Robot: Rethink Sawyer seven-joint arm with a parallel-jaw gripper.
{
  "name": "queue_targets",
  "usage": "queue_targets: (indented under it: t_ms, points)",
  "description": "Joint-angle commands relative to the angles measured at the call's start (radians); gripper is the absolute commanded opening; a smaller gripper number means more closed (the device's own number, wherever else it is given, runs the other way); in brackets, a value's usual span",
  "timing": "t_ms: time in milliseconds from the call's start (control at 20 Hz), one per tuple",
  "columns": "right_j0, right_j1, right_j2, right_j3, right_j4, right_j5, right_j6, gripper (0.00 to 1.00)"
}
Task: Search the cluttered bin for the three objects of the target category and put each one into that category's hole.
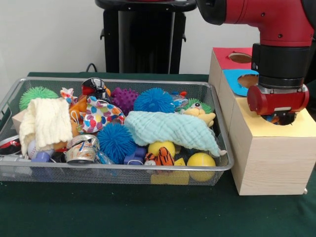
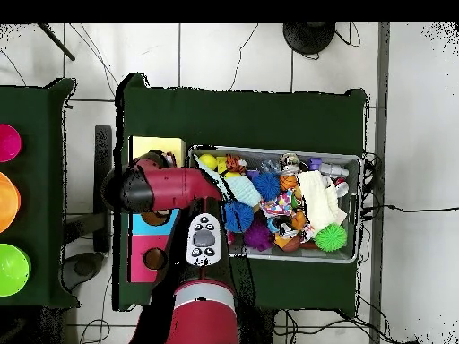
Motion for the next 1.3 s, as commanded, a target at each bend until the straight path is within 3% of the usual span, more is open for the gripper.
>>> queue_targets:
  t_ms: [50,1300]
  points:
    - [-0.021,-0.088,0.009,0.102,0.026,0.195,0.155,1.00]
    - [-0.020,-0.081,0.007,0.083,0.025,0.202,0.150,1.00]
